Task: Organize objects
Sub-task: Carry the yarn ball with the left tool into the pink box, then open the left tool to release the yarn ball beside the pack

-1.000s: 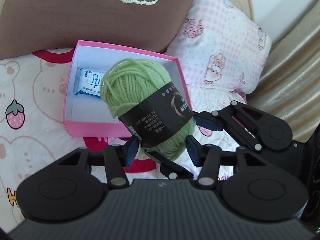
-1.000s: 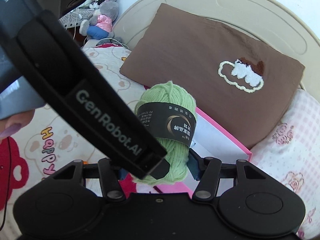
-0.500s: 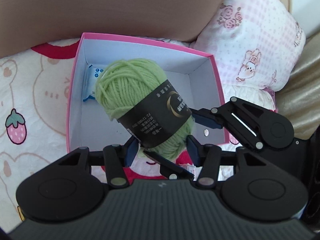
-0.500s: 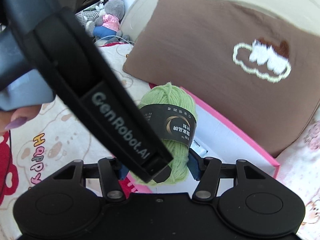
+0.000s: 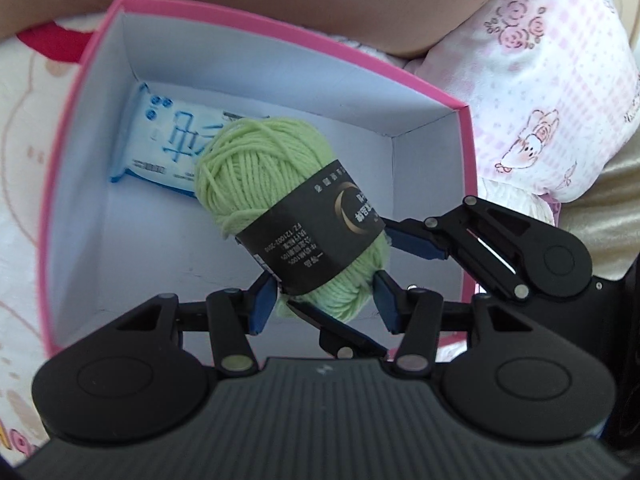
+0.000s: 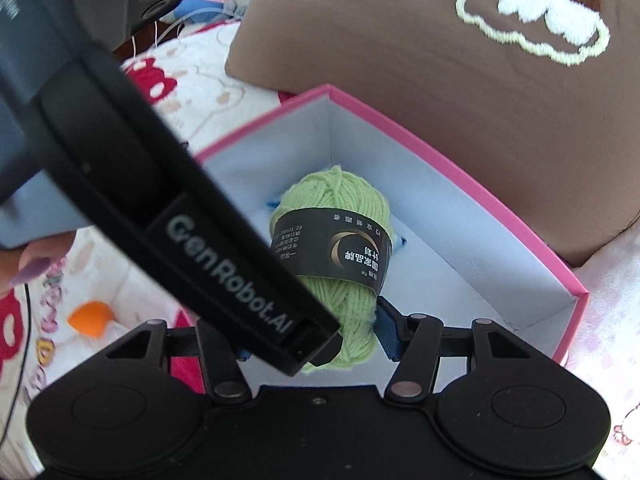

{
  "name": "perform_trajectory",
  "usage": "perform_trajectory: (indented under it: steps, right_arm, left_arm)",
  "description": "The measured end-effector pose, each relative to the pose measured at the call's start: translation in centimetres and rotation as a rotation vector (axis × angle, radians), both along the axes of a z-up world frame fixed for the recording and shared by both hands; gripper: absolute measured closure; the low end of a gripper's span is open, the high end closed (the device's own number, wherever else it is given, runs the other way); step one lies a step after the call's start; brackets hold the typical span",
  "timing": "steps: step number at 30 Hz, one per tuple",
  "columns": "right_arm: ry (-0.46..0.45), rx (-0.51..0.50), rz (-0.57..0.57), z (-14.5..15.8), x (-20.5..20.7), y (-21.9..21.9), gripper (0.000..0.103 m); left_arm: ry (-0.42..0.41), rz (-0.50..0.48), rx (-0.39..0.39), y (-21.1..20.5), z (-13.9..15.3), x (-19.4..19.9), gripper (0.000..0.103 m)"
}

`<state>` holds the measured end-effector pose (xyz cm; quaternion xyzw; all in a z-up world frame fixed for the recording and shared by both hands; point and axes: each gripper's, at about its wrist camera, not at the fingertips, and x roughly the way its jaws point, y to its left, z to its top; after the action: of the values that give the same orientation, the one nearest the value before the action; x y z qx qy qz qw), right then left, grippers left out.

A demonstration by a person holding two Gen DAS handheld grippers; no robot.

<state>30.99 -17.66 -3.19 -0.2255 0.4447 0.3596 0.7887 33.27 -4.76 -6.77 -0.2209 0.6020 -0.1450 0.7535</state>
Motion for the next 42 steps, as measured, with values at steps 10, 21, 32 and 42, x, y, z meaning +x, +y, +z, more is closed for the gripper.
perform_trajectory:
  steps: [10, 21, 32, 42]
  right_arm:
    - [0.037, -0.112, 0.018, -2.6, 1.6, 0.2, 0.035]
    - [0.054, -0.077, -0.130, -3.0, 0.4, -1.7, 0.021]
    - [0.022, -0.097, -0.255, -3.2, -0.1, -1.2, 0.043]
    - [-0.134, -0.248, -0.260, -3.5, -1.1, -0.4, 0.062]
  left_arm:
    - [0.070, 0.075, -0.089, -0.8, -3.5, 1.5, 0.052]
    - [0.041, 0.084, -0.096, -1.6, -3.8, 1.4, 0.054]
    - [-0.114, 0.070, 0.085, -0.8, -1.3, 1.8, 0.052]
    - [-0.197, 0.033, 0.112, -0.7, -0.7, 3.4, 0.050]
